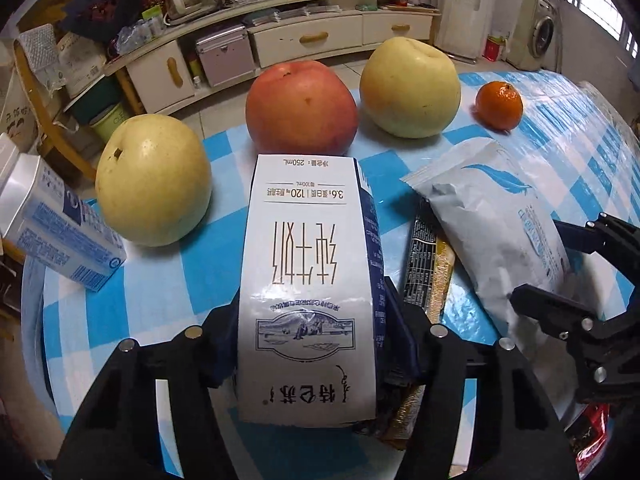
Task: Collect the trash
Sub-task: 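Hold the milk carton in left gripper while right gripper grasps white wet-wipe packet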
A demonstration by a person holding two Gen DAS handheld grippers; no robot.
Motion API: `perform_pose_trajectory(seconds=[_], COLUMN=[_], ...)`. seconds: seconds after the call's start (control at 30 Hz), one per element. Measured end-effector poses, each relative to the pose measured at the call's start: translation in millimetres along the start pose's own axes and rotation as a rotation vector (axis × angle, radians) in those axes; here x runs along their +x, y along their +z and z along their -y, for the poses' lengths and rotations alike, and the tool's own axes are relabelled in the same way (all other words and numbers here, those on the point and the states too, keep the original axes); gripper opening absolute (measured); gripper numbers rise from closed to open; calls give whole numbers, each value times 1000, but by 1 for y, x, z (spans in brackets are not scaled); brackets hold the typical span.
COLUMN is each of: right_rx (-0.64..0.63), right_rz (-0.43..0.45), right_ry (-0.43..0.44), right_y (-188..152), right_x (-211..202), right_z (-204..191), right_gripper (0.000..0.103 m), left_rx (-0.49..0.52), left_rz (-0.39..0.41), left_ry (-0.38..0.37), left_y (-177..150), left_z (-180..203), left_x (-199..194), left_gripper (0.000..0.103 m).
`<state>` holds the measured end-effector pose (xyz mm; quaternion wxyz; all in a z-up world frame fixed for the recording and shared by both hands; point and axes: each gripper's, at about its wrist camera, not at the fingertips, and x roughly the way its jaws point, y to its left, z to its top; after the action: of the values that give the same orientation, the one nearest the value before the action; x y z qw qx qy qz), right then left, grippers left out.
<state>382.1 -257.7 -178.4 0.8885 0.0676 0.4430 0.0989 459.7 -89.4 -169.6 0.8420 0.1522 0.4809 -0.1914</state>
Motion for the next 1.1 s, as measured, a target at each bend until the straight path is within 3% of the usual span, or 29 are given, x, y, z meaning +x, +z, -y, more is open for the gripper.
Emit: perform_pose_trajectory(seconds=[0.2,0.33,0.4,0.5,0.6,0.73,0.83,0.9,0.97,1.1], right_rx=[18,32,26,26,18,19,127,192,217,194], right_rz=[14,14,24,24,18,22,3,13,16,1], right_ry=[33,58,53,68,57,-29,-8,35,56,29], right_y=[-5,-11,-14,-18,-23,-26,-26,-24,-20,-8], right_x=[-9,-16,-22,-30,-37,-48,-46,-46,-44,-31], right_z=[14,22,23,26,30,40,57,61,55,32], right_gripper=[52,44,31,25,20,16,21,57,74,83], left_rx=[-66,-93,-104,-118,-145,-180,-234,-293,-326,-340], left_rz=[31,58,70,81,99,136,183,211,233,258], left_ry=[8,-5,-15,-26,-47,-68,-64,-79,-61,-36], left_y=[-15,-29,-37,-51,-70,-97,-124,-136,-148,-159], left_z=[2,7,10,17,24,33,36,31,29,24], left_x=[-18,-40,-50,-62,-79,-106,-130,-140,-146,-147], left_gripper=[63,63,63,63,63,63,63,63,63,63])
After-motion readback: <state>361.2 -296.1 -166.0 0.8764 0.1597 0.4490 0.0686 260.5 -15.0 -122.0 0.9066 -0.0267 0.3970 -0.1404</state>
